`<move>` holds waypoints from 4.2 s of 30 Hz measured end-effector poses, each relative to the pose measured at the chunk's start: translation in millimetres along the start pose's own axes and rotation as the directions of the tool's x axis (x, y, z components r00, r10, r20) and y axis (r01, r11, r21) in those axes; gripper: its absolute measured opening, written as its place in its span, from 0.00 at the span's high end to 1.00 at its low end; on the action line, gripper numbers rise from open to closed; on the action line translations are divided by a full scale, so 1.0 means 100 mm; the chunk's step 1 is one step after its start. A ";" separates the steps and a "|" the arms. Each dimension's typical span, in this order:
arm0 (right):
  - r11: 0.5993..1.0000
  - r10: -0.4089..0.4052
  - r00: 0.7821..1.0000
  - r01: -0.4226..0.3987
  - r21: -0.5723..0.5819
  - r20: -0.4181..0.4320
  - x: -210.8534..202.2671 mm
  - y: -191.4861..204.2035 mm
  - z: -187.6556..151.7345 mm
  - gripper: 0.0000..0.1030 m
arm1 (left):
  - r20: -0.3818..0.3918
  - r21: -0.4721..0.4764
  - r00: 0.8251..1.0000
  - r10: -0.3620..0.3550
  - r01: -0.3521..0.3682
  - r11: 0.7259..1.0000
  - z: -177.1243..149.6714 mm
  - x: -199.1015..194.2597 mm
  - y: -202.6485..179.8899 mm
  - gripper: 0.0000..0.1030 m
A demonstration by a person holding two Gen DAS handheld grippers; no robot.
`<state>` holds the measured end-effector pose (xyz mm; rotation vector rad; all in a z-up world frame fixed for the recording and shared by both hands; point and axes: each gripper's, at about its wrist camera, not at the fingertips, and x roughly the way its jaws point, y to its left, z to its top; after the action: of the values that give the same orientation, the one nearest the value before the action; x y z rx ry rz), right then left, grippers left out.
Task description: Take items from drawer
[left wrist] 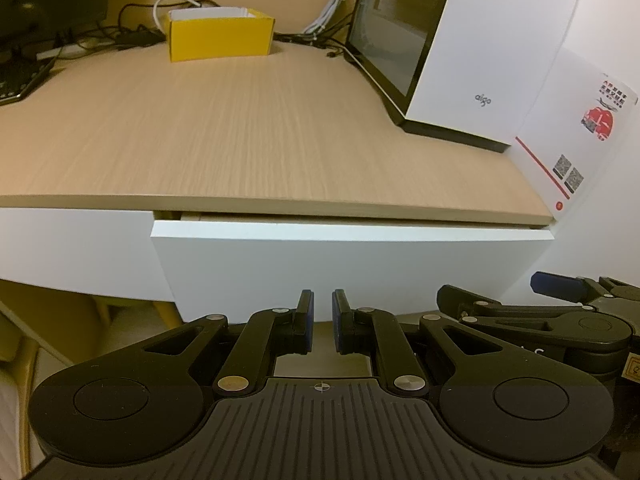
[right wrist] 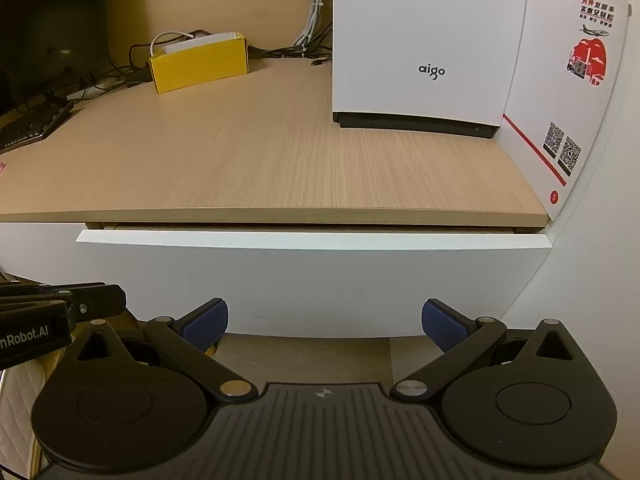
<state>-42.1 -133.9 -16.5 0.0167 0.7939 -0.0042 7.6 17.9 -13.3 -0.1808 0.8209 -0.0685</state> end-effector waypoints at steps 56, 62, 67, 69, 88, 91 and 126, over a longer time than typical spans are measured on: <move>0.999 0.000 0.997 0.002 -0.037 0.072 0.46 0.28 0.37 0.00 | -0.012 -0.266 0.993 0.116 -0.115 0.957 0.60 0.45 1.17 0.86; 0.998 0.005 0.997 -0.001 -0.055 0.073 0.62 0.41 0.44 0.00 | -0.023 -0.245 0.993 0.113 -0.116 0.963 0.60 0.50 1.12 0.83; 1.000 -0.007 0.999 0.009 -0.030 0.046 0.72 0.43 0.45 0.00 | -0.032 -0.197 0.992 0.123 -0.127 0.972 0.60 0.51 1.09 0.83; 1.000 -0.018 0.999 0.019 -0.025 0.035 0.77 0.43 0.46 0.00 | -0.038 -0.186 0.992 0.123 -0.128 0.974 0.60 0.51 1.10 0.83; 1.000 -0.008 1.000 0.008 -0.004 0.012 0.75 0.42 0.43 0.00 | -0.058 -0.099 0.993 0.101 -0.107 0.989 0.55 0.46 1.05 0.78; 1.000 -0.008 1.000 0.008 -0.005 0.011 0.74 0.42 0.42 0.00 | -0.059 -0.099 0.993 0.098 -0.103 0.990 0.53 0.45 1.05 0.78; 0.998 0.061 0.992 -0.061 0.003 -0.115 0.34 0.10 0.06 0.00 | -0.182 0.183 0.982 -0.047 0.081 0.980 0.19 0.35 0.31 0.81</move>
<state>-13.8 -124.1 -36.5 0.0410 0.9082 0.0552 45.1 46.8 -31.5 -0.0212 0.9801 -0.2253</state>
